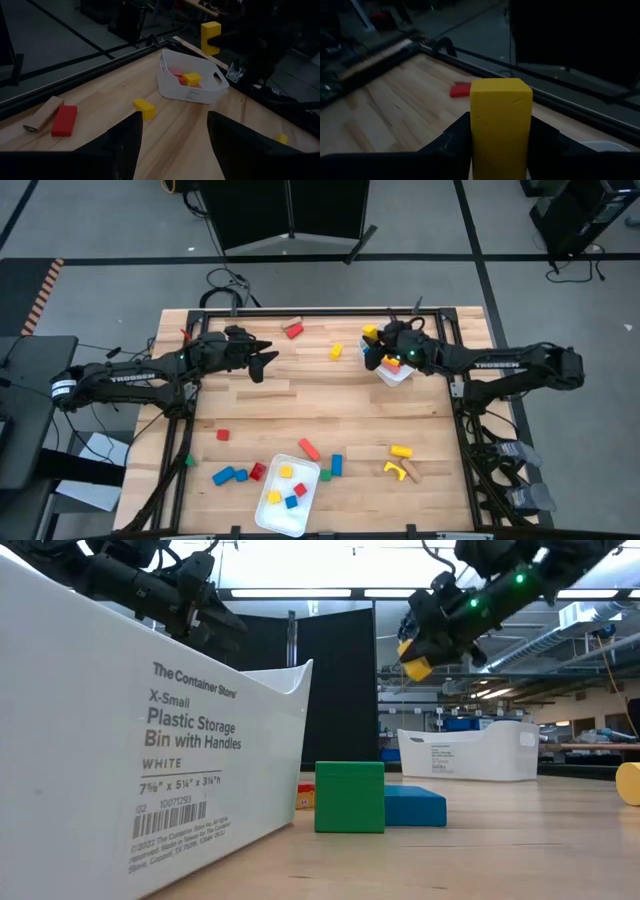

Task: Sort blocks by size
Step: Put the yellow rectangle block into the top white bin

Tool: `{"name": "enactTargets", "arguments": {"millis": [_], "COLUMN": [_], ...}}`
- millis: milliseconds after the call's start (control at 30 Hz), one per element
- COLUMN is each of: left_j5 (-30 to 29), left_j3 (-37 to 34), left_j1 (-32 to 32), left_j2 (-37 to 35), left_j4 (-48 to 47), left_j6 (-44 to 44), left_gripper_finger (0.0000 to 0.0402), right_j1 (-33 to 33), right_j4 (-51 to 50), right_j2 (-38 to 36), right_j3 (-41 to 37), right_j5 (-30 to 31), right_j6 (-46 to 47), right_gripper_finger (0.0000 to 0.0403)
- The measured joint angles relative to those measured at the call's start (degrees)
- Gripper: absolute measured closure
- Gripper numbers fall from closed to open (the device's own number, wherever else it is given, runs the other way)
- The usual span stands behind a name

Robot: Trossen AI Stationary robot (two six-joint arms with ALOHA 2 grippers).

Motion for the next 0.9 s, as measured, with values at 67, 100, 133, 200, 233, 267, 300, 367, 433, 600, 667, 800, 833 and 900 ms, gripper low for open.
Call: {"name": "enactTargets", "arguments": {"millis": [67, 100, 133, 200, 233, 267, 300, 367, 433, 600, 667, 800, 833, 900], "left_j5": [0.0, 0.0, 0.0, 0.0, 0.0, -0.3, -0.7, -1.4, -2.2, -3.0, -3.0, -3.0, -3.0, -3.0], "left_j3": [0.0, 0.0, 0.0, 0.0, 0.0, 0.0, 0.0, 0.0, 0.0, 0.0, 0.0, 0.0, 0.0, 0.0], "left_j1": [0.0, 0.0, 0.0, 0.0, 0.0, 0.0, 0.0, 0.0, 0.0, 0.0, 0.0, 0.0, 0.0, 0.0], "left_j2": [0.0, 0.0, 0.0, 0.0, 0.0, 0.0, 0.0, 0.0, 0.0, 0.0, 0.0, 0.0, 0.0, 0.0], "left_j4": [-0.5, -0.6, -0.7, -0.7, -0.6, -0.6, -0.5, -0.5, -0.5, -0.5, -0.5, -0.5, -0.5, -0.5], "left_j6": [0.0, 0.0, 0.0, 0.0, 0.0, 0.0, 0.0, 0.0, 0.0, 0.1, 0.1, 0.1, 0.1, 0.1], "left_gripper_finger": [0.0172, 0.0172, 0.0172, 0.0172, 0.0172, 0.0172, 0.0172, 0.0172, 0.0172, 0.0172, 0.0172, 0.0172, 0.0172, 0.0172], "right_j1": [-1.1, -1.8, -2.4, -3.5, -3.9, -4.3, -4.7, -5.2, -5.8, -7.4, -8.0, -8.8, -8.8, -9.0], "right_j4": [3.2, 4.0, 4.6, 4.9, 4.8, 4.9, 4.8, 4.5, 3.3, 0.2, -0.7, -1.8, -2.5, -4.7], "right_j2": [-0.2, -0.4, -0.4, -0.8, -0.9, -1.0, -1.1, -1.2, -1.2, -1.2, -1.2, -1.2, -1.2, -1.2], "right_j3": [-1.9, -2.6, -3.1, -4.2, -4.6, -5.0, -5.5, -6.1, -6.2, -6.2, -6.2, -6.2, -6.2, -6.2], "right_j5": [-0.6, -1.0, -1.3, -1.8, -1.8, -1.8, -1.8, -2.1, -2.2, -2.1, -2.1, -1.7, -1.3, 0.0], "right_j6": [0.6, 1.0, 1.4, 2.4, 2.9, 3.5, 4.0, 5.0, 6.0, 8.2, 8.9, 9.7, 10.2, 11.3], "right_gripper_finger": [0.0259, 0.0259, 0.0259, 0.0259, 0.0259, 0.0259, 0.0259, 0.0259, 0.0259, 0.0259, 0.0259, 0.0259, 0.0259, 0.0259]}}
